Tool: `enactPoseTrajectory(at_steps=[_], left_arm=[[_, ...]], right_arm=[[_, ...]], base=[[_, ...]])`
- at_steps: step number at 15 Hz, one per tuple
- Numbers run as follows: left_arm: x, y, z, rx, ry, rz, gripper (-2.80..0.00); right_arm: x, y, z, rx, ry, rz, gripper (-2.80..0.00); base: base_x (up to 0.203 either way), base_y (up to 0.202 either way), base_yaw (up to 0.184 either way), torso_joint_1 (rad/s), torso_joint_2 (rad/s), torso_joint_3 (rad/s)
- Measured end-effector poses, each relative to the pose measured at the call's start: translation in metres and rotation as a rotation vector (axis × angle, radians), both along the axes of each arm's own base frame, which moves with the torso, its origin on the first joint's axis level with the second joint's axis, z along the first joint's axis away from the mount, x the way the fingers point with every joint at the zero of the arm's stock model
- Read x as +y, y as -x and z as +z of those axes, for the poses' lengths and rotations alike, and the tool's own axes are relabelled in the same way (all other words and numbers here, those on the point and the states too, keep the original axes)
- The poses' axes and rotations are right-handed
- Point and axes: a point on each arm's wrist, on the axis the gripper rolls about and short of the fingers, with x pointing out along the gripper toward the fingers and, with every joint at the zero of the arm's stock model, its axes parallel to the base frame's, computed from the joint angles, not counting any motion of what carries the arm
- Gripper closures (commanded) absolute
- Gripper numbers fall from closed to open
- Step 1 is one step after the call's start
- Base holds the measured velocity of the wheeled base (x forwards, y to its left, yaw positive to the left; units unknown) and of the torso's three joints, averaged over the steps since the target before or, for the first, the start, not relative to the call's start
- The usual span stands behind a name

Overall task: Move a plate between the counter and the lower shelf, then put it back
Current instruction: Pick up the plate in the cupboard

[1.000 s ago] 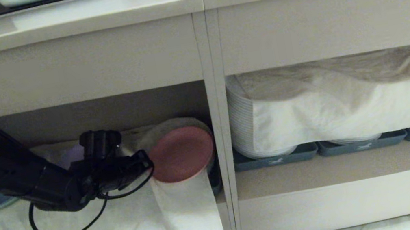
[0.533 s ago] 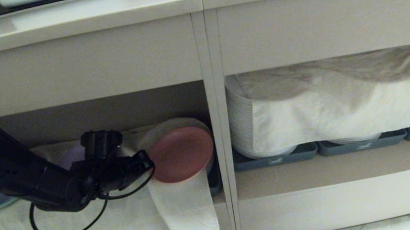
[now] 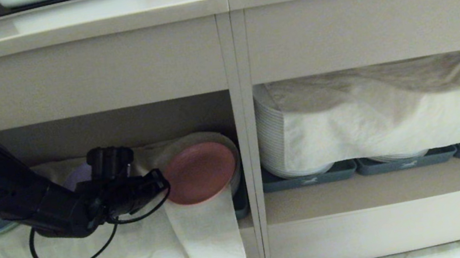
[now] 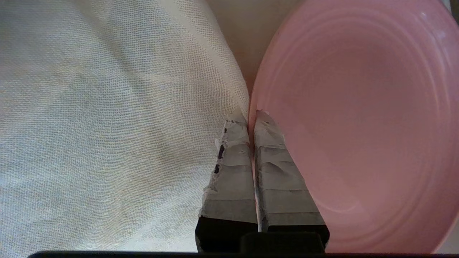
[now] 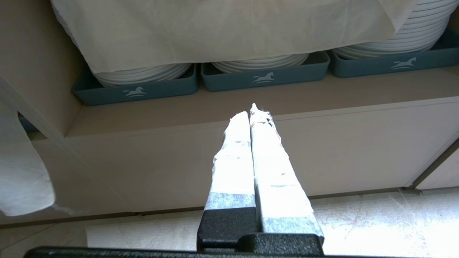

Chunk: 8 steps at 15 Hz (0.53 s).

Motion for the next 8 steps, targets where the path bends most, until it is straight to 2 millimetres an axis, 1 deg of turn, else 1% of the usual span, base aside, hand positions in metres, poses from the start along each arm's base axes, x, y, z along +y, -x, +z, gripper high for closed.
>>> enactPoseTrajectory(at_steps=[6,8], left_arm=[[0.009,0.002,0.007,-0.013,-0.006,0.033,0.0],[0.011,0.006,0.008,-0.013,-0.007,0.04,0.0]], right_arm=[[0.0,0.0,0.0,0.0,0.001,0.0,0.0],[0.0,0.0,0.0,0.0,0.001,0.0,0.0]], base=[[0.0,0.0,0.0,0.0,0.0,0.0],[0.0,0.0,0.0,0.0,0.0,0.0]])
